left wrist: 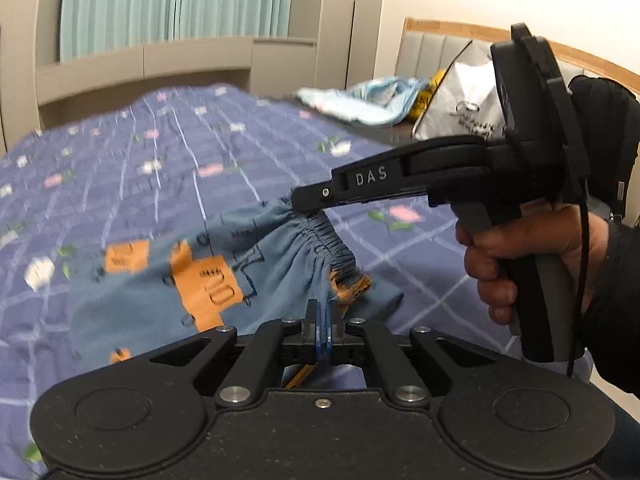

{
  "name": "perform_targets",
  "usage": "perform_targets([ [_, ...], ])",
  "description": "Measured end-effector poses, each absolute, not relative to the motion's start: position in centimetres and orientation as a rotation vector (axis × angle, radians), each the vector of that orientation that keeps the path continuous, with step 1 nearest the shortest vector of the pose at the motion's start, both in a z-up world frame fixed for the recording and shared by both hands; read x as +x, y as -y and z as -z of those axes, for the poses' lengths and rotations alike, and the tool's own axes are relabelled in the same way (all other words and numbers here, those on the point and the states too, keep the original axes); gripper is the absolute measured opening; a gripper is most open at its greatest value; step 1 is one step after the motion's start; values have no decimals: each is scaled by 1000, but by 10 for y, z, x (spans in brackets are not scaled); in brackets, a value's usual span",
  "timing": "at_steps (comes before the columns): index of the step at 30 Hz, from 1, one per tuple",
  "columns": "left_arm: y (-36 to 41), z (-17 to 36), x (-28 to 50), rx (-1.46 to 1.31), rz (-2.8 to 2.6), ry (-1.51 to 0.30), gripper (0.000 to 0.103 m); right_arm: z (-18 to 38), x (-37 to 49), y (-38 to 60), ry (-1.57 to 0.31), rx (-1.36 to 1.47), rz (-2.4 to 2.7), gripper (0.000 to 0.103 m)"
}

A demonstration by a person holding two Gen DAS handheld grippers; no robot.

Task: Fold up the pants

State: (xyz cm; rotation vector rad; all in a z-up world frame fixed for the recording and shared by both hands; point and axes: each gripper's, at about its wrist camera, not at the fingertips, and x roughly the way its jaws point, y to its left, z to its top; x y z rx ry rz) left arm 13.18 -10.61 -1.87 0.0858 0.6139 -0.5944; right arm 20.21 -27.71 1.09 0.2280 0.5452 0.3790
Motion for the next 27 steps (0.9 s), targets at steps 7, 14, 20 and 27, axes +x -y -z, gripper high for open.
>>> perform_targets([
  [7, 74, 14, 130, -84, 589, -582, 31, 9, 203, 274, -592, 198, -338, 21],
  [14, 23, 1, 138, -172, 289, -536, 87, 3, 187, 261, -542, 117, -261, 84],
  [20, 8, 24, 150, -129, 164, -650, 101, 11, 174, 227, -578, -47, -233, 103],
  [27, -5, 56, 131, -110, 193, -719, 102, 21, 152, 228, -590, -167, -194, 103],
])
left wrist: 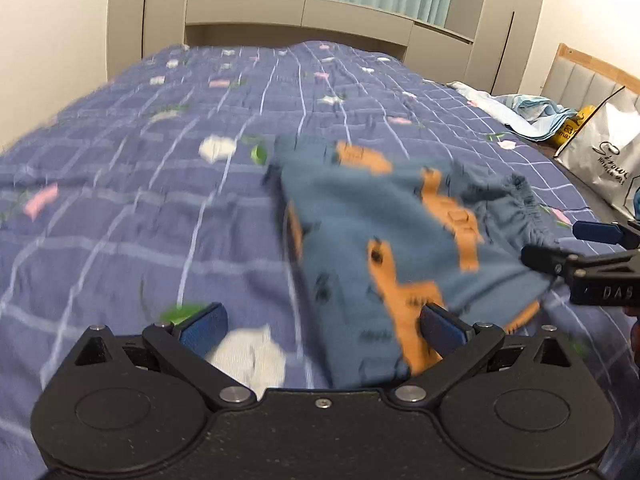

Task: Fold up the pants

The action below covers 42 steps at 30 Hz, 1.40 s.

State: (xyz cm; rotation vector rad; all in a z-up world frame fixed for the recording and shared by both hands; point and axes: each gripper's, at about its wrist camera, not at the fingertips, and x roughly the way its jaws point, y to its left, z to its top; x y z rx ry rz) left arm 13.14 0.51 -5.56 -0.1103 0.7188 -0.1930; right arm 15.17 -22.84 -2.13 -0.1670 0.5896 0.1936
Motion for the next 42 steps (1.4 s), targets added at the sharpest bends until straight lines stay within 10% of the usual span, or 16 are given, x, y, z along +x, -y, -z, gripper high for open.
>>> perform_targets([
  [42, -14, 32, 222, -155, 62, -646, 102, 11, 210, 238, -500, -165, -196, 103],
])
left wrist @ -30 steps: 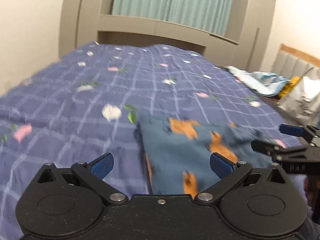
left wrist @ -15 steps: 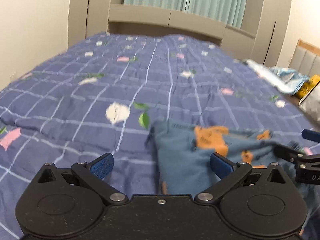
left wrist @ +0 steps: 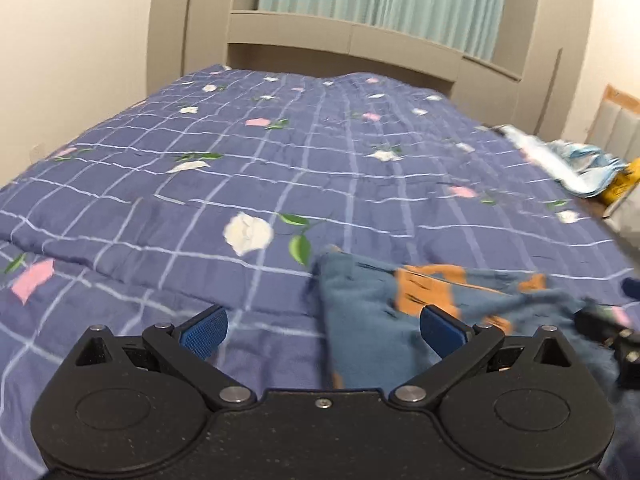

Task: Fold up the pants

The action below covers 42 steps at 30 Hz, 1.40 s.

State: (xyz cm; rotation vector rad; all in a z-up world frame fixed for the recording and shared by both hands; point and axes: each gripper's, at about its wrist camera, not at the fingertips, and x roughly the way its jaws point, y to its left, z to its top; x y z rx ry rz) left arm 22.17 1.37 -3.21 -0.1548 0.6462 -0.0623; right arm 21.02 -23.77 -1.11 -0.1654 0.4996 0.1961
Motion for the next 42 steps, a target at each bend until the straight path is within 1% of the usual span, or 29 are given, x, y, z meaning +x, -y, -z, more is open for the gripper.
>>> perform_targets([
  [3, -6, 31, 195, -168, 107, -651, 102, 9, 188, 239, -505, -173, -232, 103],
  [7, 11, 44, 169, -131, 146, -705, 102, 20, 162, 245, -552, -205, -211, 103],
  [13, 12, 47, 144, -162, 138, -705, 102, 14, 140, 257, -533, -122, -192, 103],
  [15, 13, 47, 141, -162, 138, -710, 102, 12, 137, 257, -530, -110, -203, 103],
  [19, 13, 48, 140, -169, 128, -718, 102, 24, 139, 253, -580, -129, -191, 103],
  [42, 10, 51, 142, -196, 128, -729, 102, 30, 138, 253, -597, -93, -181, 103],
])
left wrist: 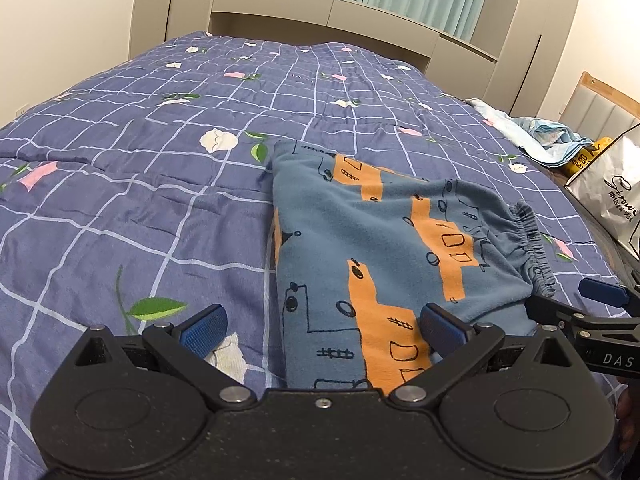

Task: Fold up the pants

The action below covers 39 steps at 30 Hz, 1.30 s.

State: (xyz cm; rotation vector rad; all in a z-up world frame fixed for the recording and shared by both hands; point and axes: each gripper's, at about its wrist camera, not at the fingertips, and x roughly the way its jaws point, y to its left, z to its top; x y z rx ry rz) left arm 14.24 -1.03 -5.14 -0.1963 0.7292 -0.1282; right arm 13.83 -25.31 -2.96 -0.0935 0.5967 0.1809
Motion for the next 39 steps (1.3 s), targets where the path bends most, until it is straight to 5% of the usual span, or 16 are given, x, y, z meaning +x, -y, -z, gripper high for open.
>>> perform_targets([
  [39, 13, 21, 169, -175, 139, -659, 102, 6, 155, 258, -571, -3, -206, 103],
])
